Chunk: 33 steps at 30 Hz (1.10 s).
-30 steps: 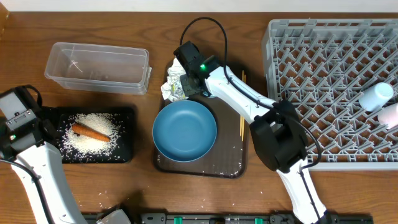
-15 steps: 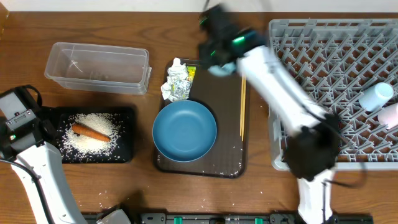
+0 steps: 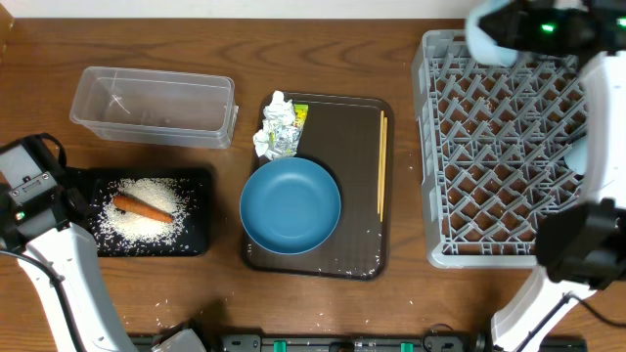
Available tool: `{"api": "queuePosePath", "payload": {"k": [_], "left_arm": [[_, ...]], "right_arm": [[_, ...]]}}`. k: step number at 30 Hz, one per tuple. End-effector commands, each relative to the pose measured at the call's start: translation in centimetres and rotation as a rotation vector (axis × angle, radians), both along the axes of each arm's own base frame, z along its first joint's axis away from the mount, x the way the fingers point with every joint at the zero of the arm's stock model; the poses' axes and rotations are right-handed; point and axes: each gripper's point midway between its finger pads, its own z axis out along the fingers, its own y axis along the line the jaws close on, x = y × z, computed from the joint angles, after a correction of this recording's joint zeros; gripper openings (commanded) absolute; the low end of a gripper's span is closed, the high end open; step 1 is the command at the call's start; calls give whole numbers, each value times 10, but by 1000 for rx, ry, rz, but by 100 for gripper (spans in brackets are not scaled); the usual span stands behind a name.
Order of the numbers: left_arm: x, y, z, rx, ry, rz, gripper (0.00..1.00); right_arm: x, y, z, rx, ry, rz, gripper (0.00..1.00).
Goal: Sort waste into correct bins and load items into the dishwasher rack
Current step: 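Carry the light-blue bowl to the rack's far right and release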
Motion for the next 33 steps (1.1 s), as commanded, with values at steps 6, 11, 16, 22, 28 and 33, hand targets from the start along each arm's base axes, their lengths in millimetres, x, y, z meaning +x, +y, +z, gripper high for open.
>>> {"api": "queuePosePath", "payload": {"k": [6,11,16,22,28,33], "left_arm": [[-3,2,0,6,5,21,97],[-3,2,0,6,5,21,97],[-3,2,0,7,4,21,97],[-3,2,0,7,4,21,97],[-3,2,0,7,4,21,97],[-3,2,0,7,4,21,97]], "right_arm": [[-4,-57,-18,313,-16,72,1],[-4,-97,-41,341,17,-7,1],[-11,-125,-51,336,12,-52,1],[-13,-133,-51,333,-3,-60,1],[-8,-127,-55,323,-18,-41,1],[-5,-123,-71,338,-7,-45,1]]}}
